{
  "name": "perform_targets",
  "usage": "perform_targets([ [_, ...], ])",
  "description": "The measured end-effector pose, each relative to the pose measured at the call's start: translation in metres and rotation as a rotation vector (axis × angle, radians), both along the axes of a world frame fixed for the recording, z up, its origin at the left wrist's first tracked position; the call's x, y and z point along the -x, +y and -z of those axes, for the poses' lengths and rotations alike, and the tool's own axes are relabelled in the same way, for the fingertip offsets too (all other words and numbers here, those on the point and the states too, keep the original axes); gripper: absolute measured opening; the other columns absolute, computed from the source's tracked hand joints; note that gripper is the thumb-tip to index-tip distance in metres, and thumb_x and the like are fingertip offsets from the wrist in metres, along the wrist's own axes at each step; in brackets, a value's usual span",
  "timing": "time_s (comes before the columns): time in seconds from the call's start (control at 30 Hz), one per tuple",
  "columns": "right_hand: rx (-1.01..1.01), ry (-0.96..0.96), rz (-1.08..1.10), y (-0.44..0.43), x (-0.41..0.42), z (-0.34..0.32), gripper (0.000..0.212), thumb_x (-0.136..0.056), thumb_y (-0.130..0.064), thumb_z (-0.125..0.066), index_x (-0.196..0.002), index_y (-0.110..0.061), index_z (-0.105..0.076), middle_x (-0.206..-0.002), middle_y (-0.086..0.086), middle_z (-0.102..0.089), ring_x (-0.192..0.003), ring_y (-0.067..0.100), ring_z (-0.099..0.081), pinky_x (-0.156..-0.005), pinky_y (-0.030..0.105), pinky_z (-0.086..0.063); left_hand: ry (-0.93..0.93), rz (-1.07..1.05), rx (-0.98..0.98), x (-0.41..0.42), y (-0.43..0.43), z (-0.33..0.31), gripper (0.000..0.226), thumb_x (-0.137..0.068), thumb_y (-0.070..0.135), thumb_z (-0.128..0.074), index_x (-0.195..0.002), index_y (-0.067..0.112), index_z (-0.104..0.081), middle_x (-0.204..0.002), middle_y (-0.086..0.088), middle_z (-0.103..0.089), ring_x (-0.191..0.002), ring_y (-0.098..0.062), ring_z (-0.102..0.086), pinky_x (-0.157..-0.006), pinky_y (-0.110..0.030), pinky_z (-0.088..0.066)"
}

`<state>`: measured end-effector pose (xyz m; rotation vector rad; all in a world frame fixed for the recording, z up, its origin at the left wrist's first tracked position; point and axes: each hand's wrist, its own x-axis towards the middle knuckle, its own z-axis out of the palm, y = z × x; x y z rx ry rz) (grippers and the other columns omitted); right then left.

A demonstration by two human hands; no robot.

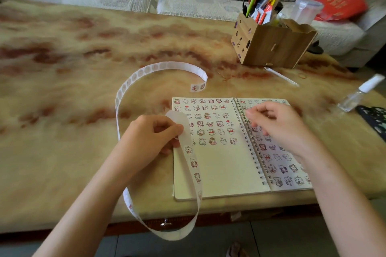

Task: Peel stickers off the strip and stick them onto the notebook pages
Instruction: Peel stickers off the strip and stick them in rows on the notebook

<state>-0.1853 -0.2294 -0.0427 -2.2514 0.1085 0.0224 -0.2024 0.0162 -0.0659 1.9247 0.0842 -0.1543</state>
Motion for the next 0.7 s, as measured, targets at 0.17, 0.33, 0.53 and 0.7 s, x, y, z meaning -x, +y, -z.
perform_targets([
  [0.17, -0.139, -0.151, 0.016, 0.005, 0.001, -0.005, 0.020, -0.096, -0.028, -0.052, -0.088, -0.019, -0.068, -0.076, -0.004, -0.068, -0.058, 0.002, -0.051, -0.059, 0.020, -0.042, -0.025, -0.015, 0.152, 0.002, 0.000, -0.010, 0.016, -0.090, 0.017, -0.060, -0.082, 0.008, -0.071, -0.074, -0.002, -0.074, -0.058, -0.004, -0.067, -0.052, -0.018, -0.051],
  [0.33, -0.235, -0.193, -0.051, 0.017, 0.005, -0.008, 0.020, -0.097, -0.025, -0.051, -0.088, -0.017, -0.068, -0.078, -0.002, -0.071, -0.064, 0.006, -0.057, -0.057, 0.020, -0.047, -0.047, -0.005, 0.297, 0.004, 0.001, -0.017, 0.018, -0.092, 0.017, -0.055, -0.085, 0.006, -0.068, -0.070, -0.002, -0.072, -0.059, -0.007, -0.066, -0.051, -0.016, -0.051],
  [0.53, -0.360, -0.091, -0.282, 0.059, 0.020, -0.004, 0.013, -0.089, -0.027, -0.063, -0.095, -0.017, -0.068, -0.083, 0.000, -0.074, -0.071, 0.013, -0.067, -0.060, 0.024, -0.053, -0.148, -0.074, 0.280, 0.004, -0.002, -0.017, 0.020, -0.092, 0.016, -0.056, -0.090, 0.002, -0.069, -0.070, -0.009, -0.067, -0.055, -0.007, -0.063, -0.049, -0.016, -0.050],
  [0.7, -0.443, -0.084, -0.310, 0.073, 0.024, 0.001, 0.013, -0.080, -0.014, -0.074, -0.091, -0.018, -0.068, -0.076, 0.002, -0.073, -0.066, 0.013, -0.066, -0.058, 0.023, -0.050, -0.205, -0.110, 0.212, 0.004, -0.002, -0.017, 0.017, -0.092, 0.018, -0.058, -0.085, 0.008, -0.069, -0.059, 0.001, -0.065, -0.055, -0.006, -0.062, -0.050, -0.017, -0.051],
])
